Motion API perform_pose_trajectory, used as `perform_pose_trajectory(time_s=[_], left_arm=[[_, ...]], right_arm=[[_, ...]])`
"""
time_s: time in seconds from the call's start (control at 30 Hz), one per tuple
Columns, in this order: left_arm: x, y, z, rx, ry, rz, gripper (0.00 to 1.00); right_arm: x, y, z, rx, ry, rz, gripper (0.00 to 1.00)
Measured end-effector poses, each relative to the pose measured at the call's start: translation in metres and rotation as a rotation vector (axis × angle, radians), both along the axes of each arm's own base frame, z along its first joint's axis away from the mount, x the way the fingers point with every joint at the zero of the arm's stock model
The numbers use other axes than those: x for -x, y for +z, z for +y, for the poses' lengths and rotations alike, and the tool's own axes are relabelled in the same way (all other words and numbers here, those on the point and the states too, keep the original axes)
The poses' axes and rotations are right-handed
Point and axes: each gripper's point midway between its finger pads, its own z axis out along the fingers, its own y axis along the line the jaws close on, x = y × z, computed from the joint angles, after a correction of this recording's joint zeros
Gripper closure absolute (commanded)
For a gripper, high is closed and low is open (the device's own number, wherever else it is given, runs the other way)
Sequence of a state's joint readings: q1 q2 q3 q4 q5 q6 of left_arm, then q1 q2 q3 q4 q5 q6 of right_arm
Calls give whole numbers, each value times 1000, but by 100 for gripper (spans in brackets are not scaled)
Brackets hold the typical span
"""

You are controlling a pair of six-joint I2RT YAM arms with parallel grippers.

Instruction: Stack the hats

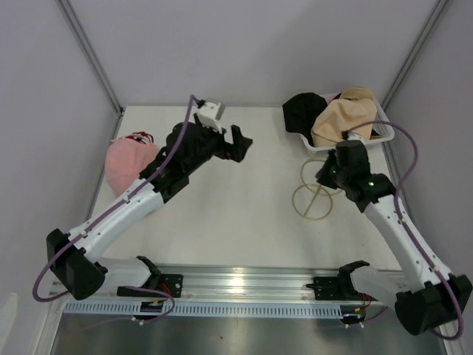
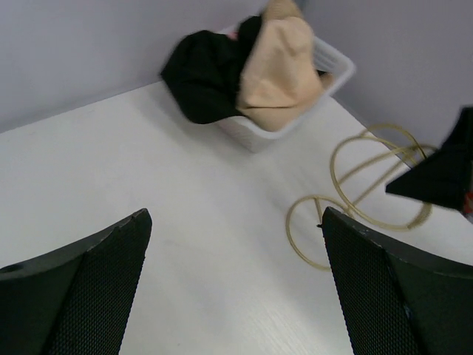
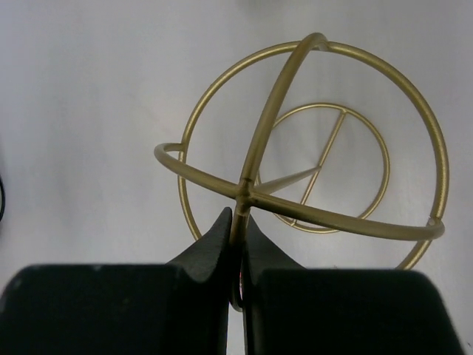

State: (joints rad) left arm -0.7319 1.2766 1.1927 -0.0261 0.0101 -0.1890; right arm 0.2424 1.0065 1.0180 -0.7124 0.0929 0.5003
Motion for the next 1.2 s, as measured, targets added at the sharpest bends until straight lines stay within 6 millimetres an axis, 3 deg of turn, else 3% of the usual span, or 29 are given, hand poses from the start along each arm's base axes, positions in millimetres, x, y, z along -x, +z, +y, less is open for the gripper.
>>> perform_pose_trajectory(time_s=[0.1,0.2,0.27,0.37,0.47,0.5,0.53,0.6,0.63,0.7,0.73,0.8,0.87,1.03,1.13,1.2], left_arm=[[-27,-7,51,11,184,72,1],[-39,-14,104,8,362,133,1],[-34,-13,129,13,444,160,1],[-14,-3,156,30,514,171,0],[9,8,181,50,570,156,0],[16,11,192,55,596,149,1],[22,13,203,61,623,139,0],[29,11,220,66,668,127,1],[32,9,226,65,683,128,0],[33,3,234,55,706,139,0],[31,-2,235,47,711,153,1],[28,-10,234,28,707,182,0],[24,-20,228,14,684,211,0],[22,-49,217,-8,620,294,1],[24,-50,210,-3,580,308,1],[25,-48,206,1,556,313,1]], right_arm=[[-19,2,54,14,140,-5,97],[-38,2,128,27,310,-9,97],[-46,4,176,23,418,-17,98],[-49,5,230,10,533,-25,97],[-45,5,259,6,603,-34,95],[-44,5,263,8,615,-35,91],[-44,4,264,9,619,-33,75],[-46,1,266,13,619,-26,56],[-46,-6,266,24,624,-10,42],[-45,-24,263,58,632,46,34],[-44,-32,262,76,638,74,23],[-47,-25,263,95,639,78,12],[-46,-8,259,117,632,73,1],[-41,74,245,77,626,-64,0],[-33,130,209,-4,604,-161,1],[-41,166,166,-43,526,-245,1]])
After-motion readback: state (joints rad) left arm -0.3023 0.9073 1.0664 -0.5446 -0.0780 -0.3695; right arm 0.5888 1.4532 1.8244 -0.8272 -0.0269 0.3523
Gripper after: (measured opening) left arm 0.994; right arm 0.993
